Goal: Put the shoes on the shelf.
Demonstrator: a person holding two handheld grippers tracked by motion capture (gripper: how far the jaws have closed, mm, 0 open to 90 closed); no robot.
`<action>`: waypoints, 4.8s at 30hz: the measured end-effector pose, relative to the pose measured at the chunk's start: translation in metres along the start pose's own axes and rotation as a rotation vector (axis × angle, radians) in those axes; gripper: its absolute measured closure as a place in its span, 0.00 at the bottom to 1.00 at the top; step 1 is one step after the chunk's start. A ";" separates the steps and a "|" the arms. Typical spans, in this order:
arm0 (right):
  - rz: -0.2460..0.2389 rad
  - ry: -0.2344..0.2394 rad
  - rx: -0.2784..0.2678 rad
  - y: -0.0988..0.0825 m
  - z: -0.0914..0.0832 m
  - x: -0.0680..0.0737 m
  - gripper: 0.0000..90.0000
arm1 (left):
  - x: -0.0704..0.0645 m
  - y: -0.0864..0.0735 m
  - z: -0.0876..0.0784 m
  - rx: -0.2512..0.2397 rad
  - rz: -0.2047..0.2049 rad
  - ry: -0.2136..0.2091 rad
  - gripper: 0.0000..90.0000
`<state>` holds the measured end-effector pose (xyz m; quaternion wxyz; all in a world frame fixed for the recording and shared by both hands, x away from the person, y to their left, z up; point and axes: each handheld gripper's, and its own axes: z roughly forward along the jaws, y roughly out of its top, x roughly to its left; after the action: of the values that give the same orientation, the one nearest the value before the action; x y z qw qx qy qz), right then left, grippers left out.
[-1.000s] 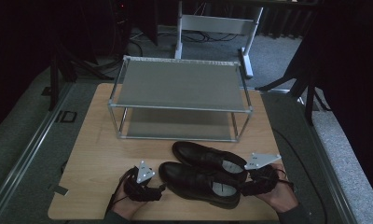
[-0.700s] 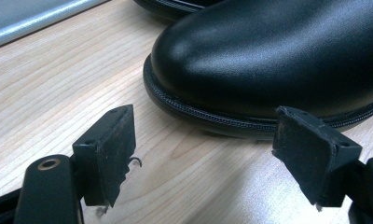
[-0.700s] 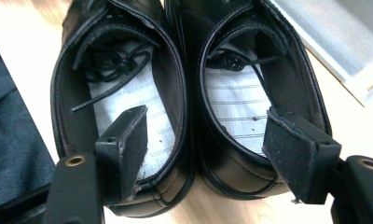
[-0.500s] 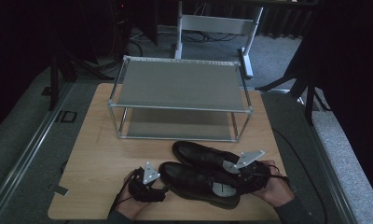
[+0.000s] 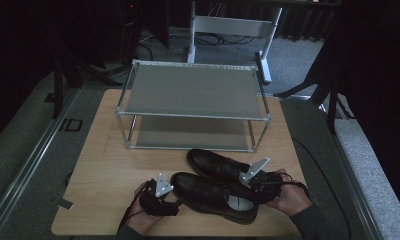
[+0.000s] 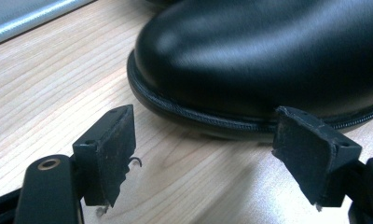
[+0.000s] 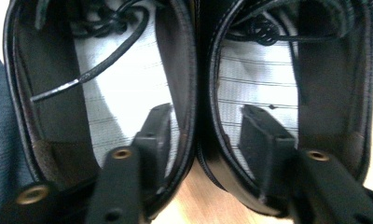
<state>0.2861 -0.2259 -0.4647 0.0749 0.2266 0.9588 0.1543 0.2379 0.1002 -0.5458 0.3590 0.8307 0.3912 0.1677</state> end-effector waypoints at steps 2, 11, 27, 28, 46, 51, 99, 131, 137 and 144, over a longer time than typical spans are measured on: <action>-0.010 0.027 0.018 0.001 0.003 0.000 0.71 | -0.001 0.000 0.002 0.007 0.006 -0.004 0.25; 0.032 0.066 0.001 0.000 0.009 0.000 0.86 | -0.004 0.001 0.006 0.013 0.006 0.002 0.25; 0.057 0.037 -0.008 -0.002 0.008 0.006 0.88 | -0.003 0.001 0.009 0.012 -0.016 0.015 0.26; 0.060 0.036 -0.007 -0.001 0.008 0.007 0.88 | -0.003 0.001 0.009 0.013 -0.017 0.015 0.26; 0.159 0.000 -0.134 -0.014 0.008 0.012 0.90 | -0.019 0.000 0.007 0.004 -0.009 -0.058 0.47; 0.183 0.006 -0.161 -0.017 0.008 0.016 0.90 | -0.018 0.010 0.013 -0.013 -0.023 -0.046 0.51; 0.499 -0.097 -0.422 0.011 -0.004 0.002 0.91 | 0.034 0.076 0.003 -0.175 -0.154 0.061 0.49; 0.609 -0.133 -0.443 0.059 0.006 -0.017 0.91 | 0.008 0.081 0.024 -0.135 -0.069 0.045 0.53; 0.629 -0.170 -0.451 0.068 0.009 -0.020 0.90 | 0.018 0.089 0.030 -0.119 -0.063 0.065 0.54; 0.637 -0.232 -0.451 0.082 0.015 -0.019 0.90 | 0.029 0.095 0.040 -0.113 -0.085 0.090 0.58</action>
<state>0.3400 -0.1616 -0.4506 0.1790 0.5060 0.7679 0.3496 0.3287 0.0623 -0.5042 0.3942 0.7833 0.4317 0.2114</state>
